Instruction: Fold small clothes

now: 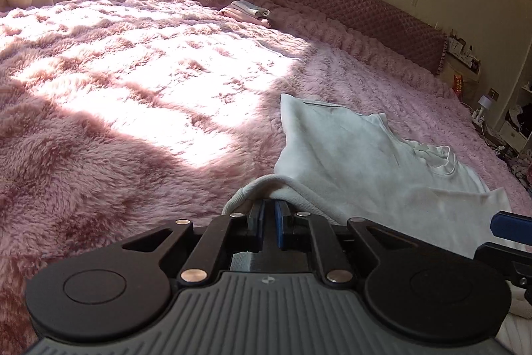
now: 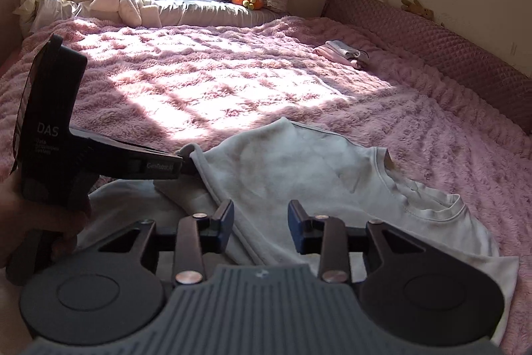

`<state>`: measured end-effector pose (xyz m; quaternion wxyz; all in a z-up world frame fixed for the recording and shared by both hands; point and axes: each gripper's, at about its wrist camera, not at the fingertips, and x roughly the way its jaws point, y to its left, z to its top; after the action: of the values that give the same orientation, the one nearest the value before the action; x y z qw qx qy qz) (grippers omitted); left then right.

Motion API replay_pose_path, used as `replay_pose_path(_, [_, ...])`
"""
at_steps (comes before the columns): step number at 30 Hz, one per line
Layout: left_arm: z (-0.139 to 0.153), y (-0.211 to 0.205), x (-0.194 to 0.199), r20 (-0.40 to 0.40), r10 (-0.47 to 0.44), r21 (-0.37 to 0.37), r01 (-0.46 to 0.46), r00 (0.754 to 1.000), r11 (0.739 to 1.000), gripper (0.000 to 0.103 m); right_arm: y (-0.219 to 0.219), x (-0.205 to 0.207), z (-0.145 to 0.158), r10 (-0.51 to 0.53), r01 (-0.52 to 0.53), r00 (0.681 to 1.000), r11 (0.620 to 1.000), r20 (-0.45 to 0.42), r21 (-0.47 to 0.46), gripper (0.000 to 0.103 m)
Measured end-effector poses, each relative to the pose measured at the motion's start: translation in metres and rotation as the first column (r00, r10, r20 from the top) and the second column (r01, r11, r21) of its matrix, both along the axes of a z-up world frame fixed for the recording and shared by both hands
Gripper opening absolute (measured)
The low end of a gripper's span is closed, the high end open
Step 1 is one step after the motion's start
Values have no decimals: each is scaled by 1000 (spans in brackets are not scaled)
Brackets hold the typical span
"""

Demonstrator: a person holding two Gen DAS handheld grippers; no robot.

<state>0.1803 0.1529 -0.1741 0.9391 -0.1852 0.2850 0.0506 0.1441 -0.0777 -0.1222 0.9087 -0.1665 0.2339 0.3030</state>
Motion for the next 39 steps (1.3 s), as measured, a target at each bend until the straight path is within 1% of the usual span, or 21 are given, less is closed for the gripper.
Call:
replay_pose_path(1, [-5,9,-1,-8,44,-46,-44,999,998,12,-15,-4,0,-46,47,999,999,-18,16,30])
replay_pose_path(3, [-11,22,-1,-6,52,-131,-53,999,990,12,-53,-13,-1,-153,155,987,987,-56,40,30])
replay_pose_path(4, [-11,23,-1,-8,51,-138,-51,999,989,12,-70,-16,-2,-208,211,976,977,-64,37,30])
replay_pose_path(7, [-3,18,-5,-9,44,-102,-45,999,994,12,-121,-21,-7,-378,378,923,926,-69,-6,32])
replay_pose_path(8, [1,17,-9,-6,60,-98,-60,998,993,16,-143,-20,-9,-445,446,891,895,-95,-7,33])
replay_pose_path(10, [11,16,-22,13,100,-85,-99,995,991,28,-178,-19,-13,-528,540,831,841,-174,26,33])
replay_pose_path(11, [16,17,-29,26,123,-79,-121,992,990,31,-189,-20,-13,-549,568,811,822,-202,46,33])
replay_pose_path(12, [24,18,-35,46,147,-82,-142,988,986,31,-202,-22,-14,-571,600,787,797,-235,73,34])
replay_pose_path(15, [41,21,-41,97,154,-112,-143,983,983,32,-221,-27,-15,-588,643,752,755,-299,131,35])
replay_pose_path(16, [44,21,-38,101,139,-120,-127,985,985,35,-224,-29,-16,-582,651,744,741,-328,161,37])
replay_pose_path(20, [47,9,-15,116,58,-176,-37,992,984,36,-225,-26,-24,-574,698,700,675,-426,239,39])
replay_pose_path(24, [40,-9,9,128,-42,-186,65,991,980,36,-219,-18,-34,-596,744,645,632,-479,217,39])
replay_pose_path(25, [36,-15,16,118,-65,-184,86,991,979,40,-218,-17,-36,-608,757,629,622,-485,201,40])
replay_pose_path(26, [33,-16,21,105,-75,-179,93,992,979,43,-219,-16,-40,-612,765,617,614,-496,194,40])
replay_pose_path(28, [22,-19,30,57,-72,-161,81,996,984,43,-220,-15,-43,-616,776,601,603,-509,185,40])
replay_pose_path(29, [16,-18,33,38,-71,-158,76,997,985,43,-221,-16,-45,-607,773,602,607,-518,187,37])
replay_pose_path(30, [11,-17,35,25,-67,-157,70,997,985,43,-221,-16,-46,-604,770,604,609,-520,189,15])
replay_pose_path(31, [6,-15,34,15,-73,-160,74,997,984,40,-223,-19,-46,-612,772,603,608,-512,182,0])
replay_pose_path(34, [0,-14,31,14,-84,-137,85,996,987,33,-231,-30,-43,-622,778,605,595,-497,203,0])
replay_pose_path(36, [-1,-11,28,17,-77,-151,78,997,985,32,-234,-35,-47,-619,773,604,607,-502,182,0])
replay_pose_path(39, [-5,-8,27,-1,-67,-159,66,998,985,24,-234,-39,-63,-621,773,595,616,-510,151,0])
